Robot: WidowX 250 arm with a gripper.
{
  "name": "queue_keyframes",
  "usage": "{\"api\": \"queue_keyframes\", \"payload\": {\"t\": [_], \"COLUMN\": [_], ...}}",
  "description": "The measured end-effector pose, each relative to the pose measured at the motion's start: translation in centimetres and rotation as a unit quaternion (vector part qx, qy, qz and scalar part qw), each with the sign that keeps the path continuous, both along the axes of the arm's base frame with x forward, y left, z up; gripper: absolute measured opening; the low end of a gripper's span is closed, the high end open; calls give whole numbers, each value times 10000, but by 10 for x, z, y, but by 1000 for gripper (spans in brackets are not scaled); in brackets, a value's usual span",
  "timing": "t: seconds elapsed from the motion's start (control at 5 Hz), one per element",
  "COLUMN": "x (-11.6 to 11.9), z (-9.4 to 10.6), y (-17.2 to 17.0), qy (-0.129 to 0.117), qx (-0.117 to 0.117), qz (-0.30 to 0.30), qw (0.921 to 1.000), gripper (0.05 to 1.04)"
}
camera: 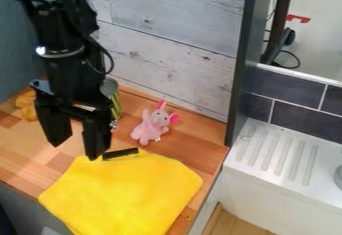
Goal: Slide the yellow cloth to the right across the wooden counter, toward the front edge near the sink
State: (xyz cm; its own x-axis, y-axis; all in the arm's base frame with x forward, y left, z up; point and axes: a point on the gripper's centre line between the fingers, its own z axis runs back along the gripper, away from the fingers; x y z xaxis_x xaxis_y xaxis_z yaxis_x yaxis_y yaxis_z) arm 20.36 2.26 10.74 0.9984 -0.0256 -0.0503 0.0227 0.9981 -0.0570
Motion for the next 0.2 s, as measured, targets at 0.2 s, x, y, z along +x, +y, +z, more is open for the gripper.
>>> {"api": "queue_keyframes", "payload": {"t": [0.2], "x": [-6], "z": [8], "y": [6], "qy": [-42], "qx": [88], "qz": [29], "qw": [9999], "gripper": [1000]}}
